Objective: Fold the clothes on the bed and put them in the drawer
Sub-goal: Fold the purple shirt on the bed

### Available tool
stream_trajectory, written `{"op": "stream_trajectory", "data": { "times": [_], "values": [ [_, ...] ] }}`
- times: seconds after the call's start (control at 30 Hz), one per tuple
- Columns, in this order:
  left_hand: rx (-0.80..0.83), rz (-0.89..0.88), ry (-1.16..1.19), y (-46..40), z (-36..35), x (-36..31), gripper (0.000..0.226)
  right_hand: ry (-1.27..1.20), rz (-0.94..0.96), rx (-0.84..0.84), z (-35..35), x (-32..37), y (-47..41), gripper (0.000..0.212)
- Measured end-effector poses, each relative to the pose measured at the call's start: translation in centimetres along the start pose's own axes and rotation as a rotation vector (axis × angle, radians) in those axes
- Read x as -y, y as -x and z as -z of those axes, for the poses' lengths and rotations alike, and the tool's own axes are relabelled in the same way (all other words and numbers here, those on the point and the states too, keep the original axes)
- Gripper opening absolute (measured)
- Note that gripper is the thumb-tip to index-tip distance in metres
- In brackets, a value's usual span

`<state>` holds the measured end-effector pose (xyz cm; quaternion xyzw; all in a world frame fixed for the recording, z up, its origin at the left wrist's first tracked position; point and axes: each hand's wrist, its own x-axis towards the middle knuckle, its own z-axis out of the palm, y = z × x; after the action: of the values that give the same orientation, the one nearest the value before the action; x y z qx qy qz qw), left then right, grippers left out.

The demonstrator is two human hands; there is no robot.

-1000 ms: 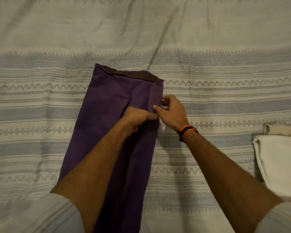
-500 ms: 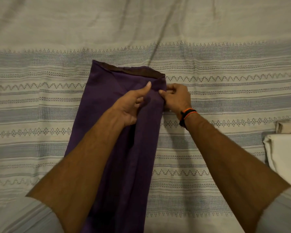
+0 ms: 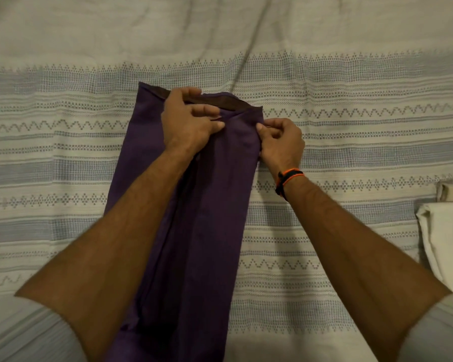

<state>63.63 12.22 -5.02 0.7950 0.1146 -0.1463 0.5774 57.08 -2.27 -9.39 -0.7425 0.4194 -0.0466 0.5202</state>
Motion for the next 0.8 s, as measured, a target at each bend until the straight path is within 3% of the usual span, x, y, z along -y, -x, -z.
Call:
{"op": "stream_trajectory", "data": {
  "times": [0.1, 0.2, 0.3, 0.37, 0.47, 0.57, 0.63, 0.7, 0.8],
  "values": [
    [-0.034, -0.262, -0.232, 0.3, -0.2, 0.8, 0.048, 0.000, 0.052, -0.054, -0.3, -0.2, 0.4, 0.018],
    [-0.102, -0.548, -0.513, 1.3, 0.3, 2.2, 0.032, 0.193, 0.469, -0.155, -0.2, -0.2, 1.9, 0.017],
    [-0.068, -0.753, -0.599, 3.8, 0.5, 3.7, 0.014, 0.312, 0.869, 0.002, -0.5, -1.2, 3.5, 0.019],
    [0.067, -0.791, -0.729, 5.2, 0.5, 5.7, 0.023, 0.523, 0.967, 0.156, -0.9, -3.0, 3.6, 0.033],
    [0.188, -0.612, -1.082, 6.4, 0.7, 8.6, 0.062, 0.859, 0.925, 0.283, -0.7, -4.8, 3.0, 0.060],
    [0.263, -0.541, -1.196, 6.2, 0.9, 9.1, 0.074, 0.951, 0.835, 0.305, -0.6, -4.8, 2.5, 0.075],
    [0.311, -0.526, -1.150, 5.5, 0.9, 8.0, 0.075, 0.969, 0.794, 0.314, -0.7, -4.2, 2.4, 0.081],
    [0.287, -0.571, -0.934, 4.6, 1.5, 6.1, 0.057, 0.922, 0.749, 0.319, -0.7, -3.3, 2.5, 0.085],
    [0.028, -0.664, -0.650, 3.0, 3.5, 4.1, 0.032, 0.676, 0.697, 0.219, -0.6, -2.1, 3.0, 0.080]
  ]
}}
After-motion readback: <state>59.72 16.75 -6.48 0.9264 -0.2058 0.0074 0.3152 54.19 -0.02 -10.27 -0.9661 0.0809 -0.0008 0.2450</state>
